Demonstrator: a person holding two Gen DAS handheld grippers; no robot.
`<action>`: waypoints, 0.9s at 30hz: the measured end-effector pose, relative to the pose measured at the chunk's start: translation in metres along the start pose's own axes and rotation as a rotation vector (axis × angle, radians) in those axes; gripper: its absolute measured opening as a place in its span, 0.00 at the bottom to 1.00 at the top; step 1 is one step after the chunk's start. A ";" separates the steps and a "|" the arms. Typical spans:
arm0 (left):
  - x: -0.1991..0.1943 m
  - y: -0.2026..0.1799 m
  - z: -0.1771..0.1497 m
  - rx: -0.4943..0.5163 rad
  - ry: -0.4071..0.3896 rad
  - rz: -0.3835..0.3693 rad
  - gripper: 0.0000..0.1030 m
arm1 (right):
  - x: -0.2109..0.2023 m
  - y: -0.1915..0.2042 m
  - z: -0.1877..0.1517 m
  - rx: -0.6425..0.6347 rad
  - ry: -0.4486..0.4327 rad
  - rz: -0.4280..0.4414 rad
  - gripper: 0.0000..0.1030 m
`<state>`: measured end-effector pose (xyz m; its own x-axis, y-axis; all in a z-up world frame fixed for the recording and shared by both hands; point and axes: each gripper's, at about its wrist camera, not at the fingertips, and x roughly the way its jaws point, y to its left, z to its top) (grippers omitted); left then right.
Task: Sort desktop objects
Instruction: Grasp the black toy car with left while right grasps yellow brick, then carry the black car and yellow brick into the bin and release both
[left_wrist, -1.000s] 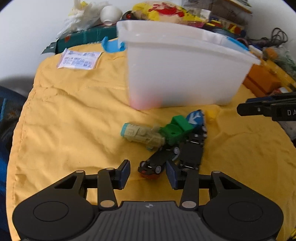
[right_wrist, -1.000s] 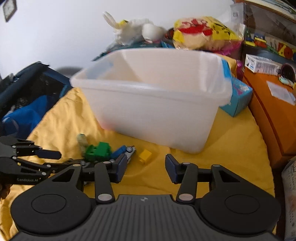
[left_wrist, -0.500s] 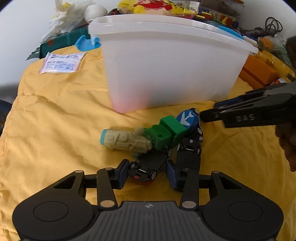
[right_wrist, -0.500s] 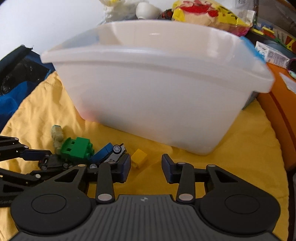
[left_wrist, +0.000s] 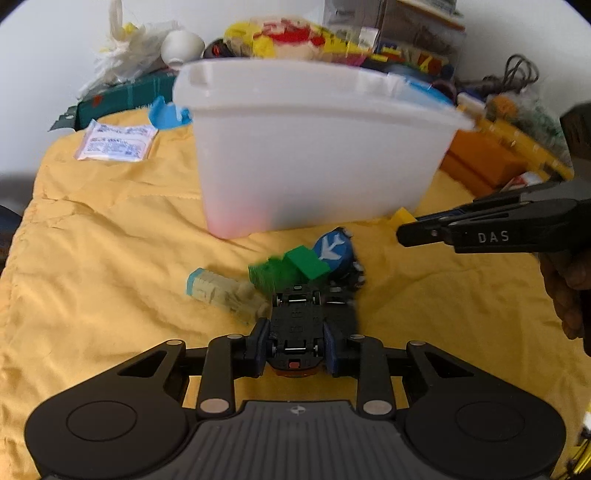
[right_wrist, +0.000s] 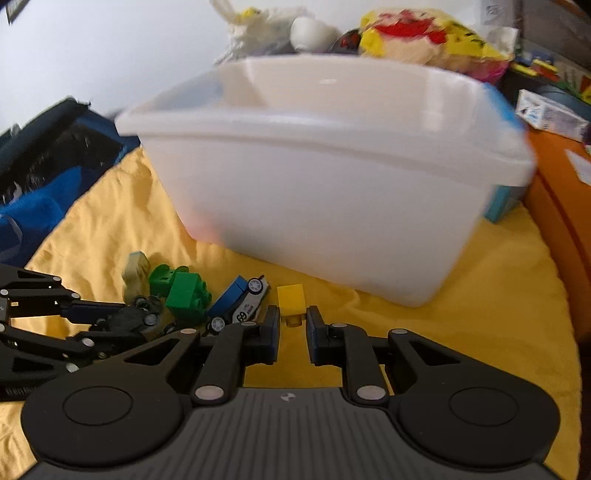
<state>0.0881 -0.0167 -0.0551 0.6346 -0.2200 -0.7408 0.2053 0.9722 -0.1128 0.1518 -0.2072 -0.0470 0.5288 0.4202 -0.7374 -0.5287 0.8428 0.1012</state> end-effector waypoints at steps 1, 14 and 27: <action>-0.008 -0.001 0.000 -0.002 -0.007 -0.004 0.32 | -0.007 -0.003 -0.002 0.008 -0.011 0.004 0.17; -0.094 -0.005 0.091 -0.038 -0.222 -0.067 0.32 | -0.103 -0.024 0.042 0.077 -0.216 0.059 0.17; -0.058 0.008 0.226 -0.044 -0.221 -0.052 0.32 | -0.091 -0.045 0.173 -0.017 -0.208 0.023 0.17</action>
<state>0.2221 -0.0141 0.1365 0.7732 -0.2770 -0.5704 0.2118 0.9607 -0.1794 0.2422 -0.2250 0.1312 0.6413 0.5012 -0.5810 -0.5526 0.8270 0.1034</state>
